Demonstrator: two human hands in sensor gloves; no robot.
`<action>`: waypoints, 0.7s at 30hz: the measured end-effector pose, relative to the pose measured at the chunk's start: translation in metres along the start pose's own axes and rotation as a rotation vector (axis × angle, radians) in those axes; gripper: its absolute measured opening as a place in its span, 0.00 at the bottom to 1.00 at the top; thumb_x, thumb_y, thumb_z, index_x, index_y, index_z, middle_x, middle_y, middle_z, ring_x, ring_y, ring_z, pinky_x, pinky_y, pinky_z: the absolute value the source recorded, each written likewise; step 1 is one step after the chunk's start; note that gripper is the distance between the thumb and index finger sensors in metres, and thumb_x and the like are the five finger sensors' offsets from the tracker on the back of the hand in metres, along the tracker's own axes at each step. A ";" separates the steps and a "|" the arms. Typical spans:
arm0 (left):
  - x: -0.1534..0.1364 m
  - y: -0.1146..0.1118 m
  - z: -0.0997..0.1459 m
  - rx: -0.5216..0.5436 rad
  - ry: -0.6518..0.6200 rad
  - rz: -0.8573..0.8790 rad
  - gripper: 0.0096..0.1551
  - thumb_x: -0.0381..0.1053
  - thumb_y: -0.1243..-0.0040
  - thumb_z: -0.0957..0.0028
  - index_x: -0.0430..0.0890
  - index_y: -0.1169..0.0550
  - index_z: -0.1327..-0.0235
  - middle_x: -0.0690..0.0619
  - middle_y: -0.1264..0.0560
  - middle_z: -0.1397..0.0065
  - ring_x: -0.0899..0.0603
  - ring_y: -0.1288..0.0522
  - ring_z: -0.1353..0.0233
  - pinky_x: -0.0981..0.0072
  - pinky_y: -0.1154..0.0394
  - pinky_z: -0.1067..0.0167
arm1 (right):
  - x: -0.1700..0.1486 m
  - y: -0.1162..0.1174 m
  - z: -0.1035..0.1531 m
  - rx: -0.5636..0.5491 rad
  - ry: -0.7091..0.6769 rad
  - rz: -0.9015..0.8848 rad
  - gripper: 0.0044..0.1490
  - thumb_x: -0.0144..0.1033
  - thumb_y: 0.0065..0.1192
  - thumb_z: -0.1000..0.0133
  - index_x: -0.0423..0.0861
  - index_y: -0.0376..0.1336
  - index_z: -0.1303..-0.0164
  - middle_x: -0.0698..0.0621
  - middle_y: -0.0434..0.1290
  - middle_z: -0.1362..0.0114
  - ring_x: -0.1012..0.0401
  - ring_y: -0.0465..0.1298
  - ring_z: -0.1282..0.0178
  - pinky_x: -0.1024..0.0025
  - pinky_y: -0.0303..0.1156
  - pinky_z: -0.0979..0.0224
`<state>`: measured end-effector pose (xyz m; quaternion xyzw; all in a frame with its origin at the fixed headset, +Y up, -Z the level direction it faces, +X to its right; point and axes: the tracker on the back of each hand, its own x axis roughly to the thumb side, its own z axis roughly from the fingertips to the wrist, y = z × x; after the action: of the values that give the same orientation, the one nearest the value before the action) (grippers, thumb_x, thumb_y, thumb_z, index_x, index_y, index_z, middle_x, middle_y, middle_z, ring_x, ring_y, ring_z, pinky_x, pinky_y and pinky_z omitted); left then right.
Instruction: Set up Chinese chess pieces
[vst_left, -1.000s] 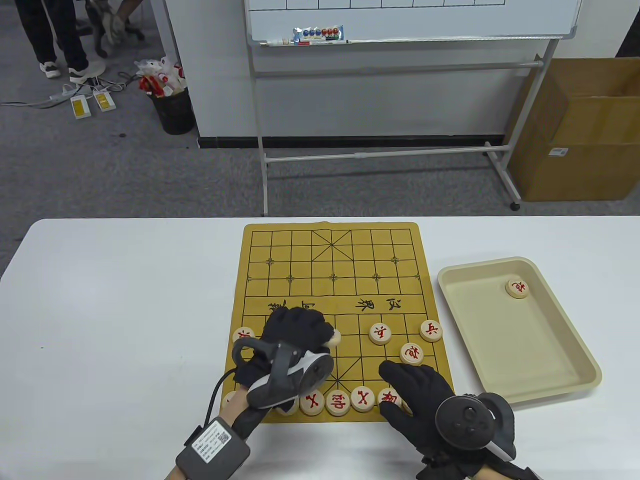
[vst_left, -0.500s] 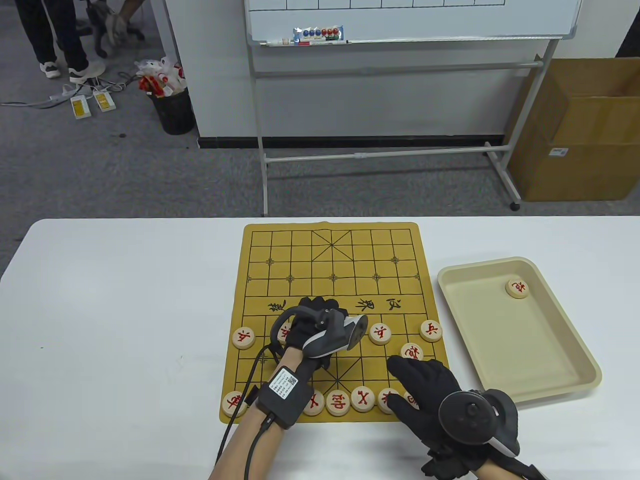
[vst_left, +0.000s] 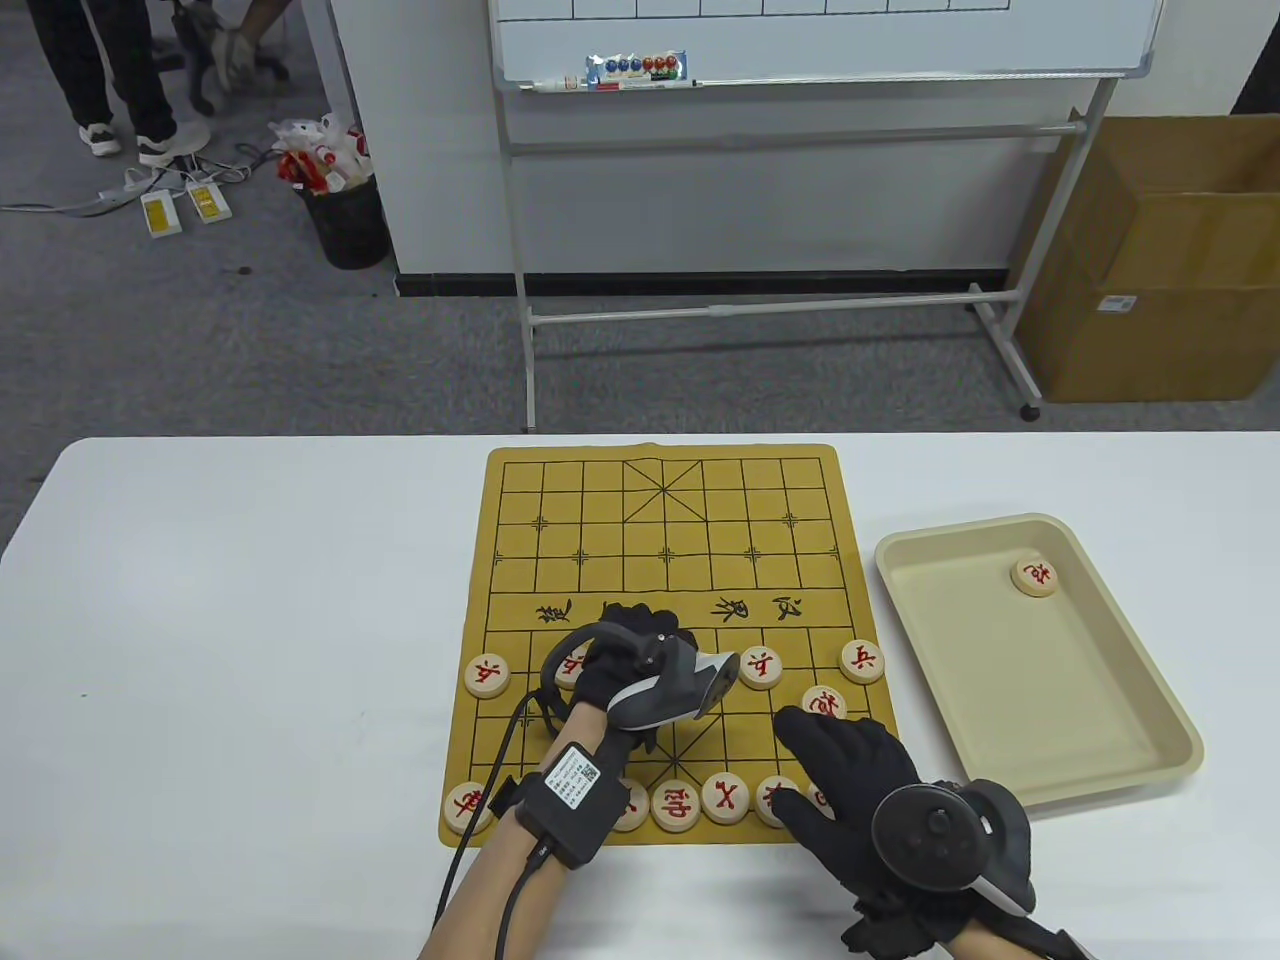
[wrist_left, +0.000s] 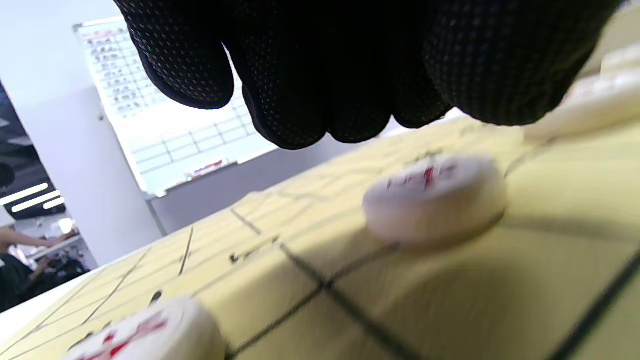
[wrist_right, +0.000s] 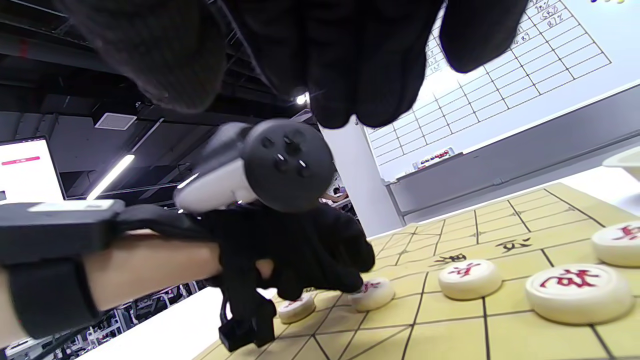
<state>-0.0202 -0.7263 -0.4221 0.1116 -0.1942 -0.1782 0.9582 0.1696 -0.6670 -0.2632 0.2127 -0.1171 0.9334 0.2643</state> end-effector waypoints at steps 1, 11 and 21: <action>-0.002 0.007 0.002 0.010 -0.001 0.014 0.29 0.63 0.35 0.66 0.62 0.21 0.47 0.61 0.20 0.35 0.51 0.19 0.34 0.49 0.23 0.31 | -0.001 0.000 0.000 -0.004 0.004 -0.002 0.48 0.52 0.63 0.47 0.39 0.59 0.20 0.39 0.71 0.23 0.42 0.72 0.26 0.36 0.59 0.22; -0.022 0.106 0.074 0.185 -0.035 0.282 0.44 0.66 0.39 0.63 0.58 0.32 0.29 0.55 0.31 0.21 0.45 0.29 0.21 0.43 0.31 0.25 | -0.009 -0.001 -0.003 -0.003 0.037 -0.029 0.47 0.53 0.64 0.47 0.44 0.58 0.19 0.41 0.66 0.19 0.42 0.71 0.25 0.37 0.60 0.22; -0.024 0.079 0.144 0.206 -0.020 0.600 0.44 0.67 0.39 0.62 0.56 0.33 0.28 0.54 0.32 0.20 0.44 0.30 0.21 0.42 0.31 0.25 | -0.007 0.009 -0.003 0.023 0.007 -0.019 0.50 0.54 0.65 0.48 0.44 0.56 0.18 0.42 0.63 0.16 0.42 0.68 0.21 0.38 0.59 0.21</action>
<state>-0.0765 -0.6659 -0.2786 0.1439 -0.2450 0.1320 0.9496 0.1690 -0.6760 -0.2698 0.2134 -0.1033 0.9330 0.2709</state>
